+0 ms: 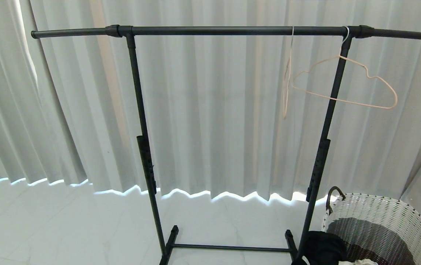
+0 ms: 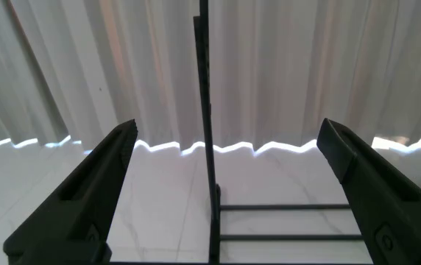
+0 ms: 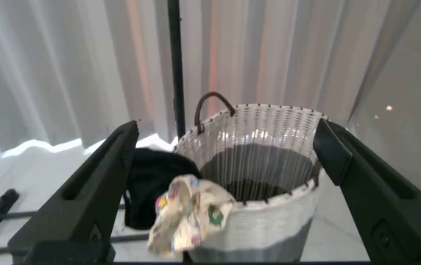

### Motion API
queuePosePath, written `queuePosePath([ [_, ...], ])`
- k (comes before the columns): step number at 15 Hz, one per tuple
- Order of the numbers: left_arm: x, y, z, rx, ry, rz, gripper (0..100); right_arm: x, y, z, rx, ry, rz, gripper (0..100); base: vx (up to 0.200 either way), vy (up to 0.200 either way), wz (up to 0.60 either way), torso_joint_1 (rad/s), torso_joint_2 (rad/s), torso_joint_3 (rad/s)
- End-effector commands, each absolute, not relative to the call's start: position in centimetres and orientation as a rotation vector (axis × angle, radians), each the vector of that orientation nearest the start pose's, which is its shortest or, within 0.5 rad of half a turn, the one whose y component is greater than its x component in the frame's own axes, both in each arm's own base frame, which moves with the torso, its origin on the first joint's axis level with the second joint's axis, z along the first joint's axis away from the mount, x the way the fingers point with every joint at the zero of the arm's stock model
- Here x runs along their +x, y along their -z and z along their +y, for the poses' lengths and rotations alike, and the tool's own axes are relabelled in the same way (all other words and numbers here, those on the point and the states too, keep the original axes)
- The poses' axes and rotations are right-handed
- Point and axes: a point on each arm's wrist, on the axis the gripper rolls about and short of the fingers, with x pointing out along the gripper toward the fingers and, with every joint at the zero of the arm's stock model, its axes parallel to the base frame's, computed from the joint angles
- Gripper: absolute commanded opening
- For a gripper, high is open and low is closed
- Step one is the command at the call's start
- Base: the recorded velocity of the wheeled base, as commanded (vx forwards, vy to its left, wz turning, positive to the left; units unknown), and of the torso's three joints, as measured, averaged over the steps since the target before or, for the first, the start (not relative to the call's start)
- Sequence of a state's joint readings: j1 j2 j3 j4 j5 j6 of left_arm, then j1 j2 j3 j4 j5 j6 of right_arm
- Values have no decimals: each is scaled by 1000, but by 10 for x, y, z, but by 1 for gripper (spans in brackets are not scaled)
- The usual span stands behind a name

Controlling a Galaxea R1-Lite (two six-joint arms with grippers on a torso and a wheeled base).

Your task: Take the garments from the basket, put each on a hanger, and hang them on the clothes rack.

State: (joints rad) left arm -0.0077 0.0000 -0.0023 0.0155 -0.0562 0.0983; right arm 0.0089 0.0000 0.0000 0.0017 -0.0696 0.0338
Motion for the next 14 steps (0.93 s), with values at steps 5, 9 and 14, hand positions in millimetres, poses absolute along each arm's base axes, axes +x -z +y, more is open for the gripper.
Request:
queuePosePath([
  [5,-23,-75,-1,98,65,9,100,-30,-148,-1,-127,-14,-29,100,0,0,0,0,0,0],
  [9,-23,-74,-1,98,65,11,100,57,-160,2,-430,-149,649,100,0,0,0,0,0,0],
  [14,-23,-74,-1,104,64,11,100,135,-91,3,-681,-361,1007,100,0,0,0,0,0,0],
])
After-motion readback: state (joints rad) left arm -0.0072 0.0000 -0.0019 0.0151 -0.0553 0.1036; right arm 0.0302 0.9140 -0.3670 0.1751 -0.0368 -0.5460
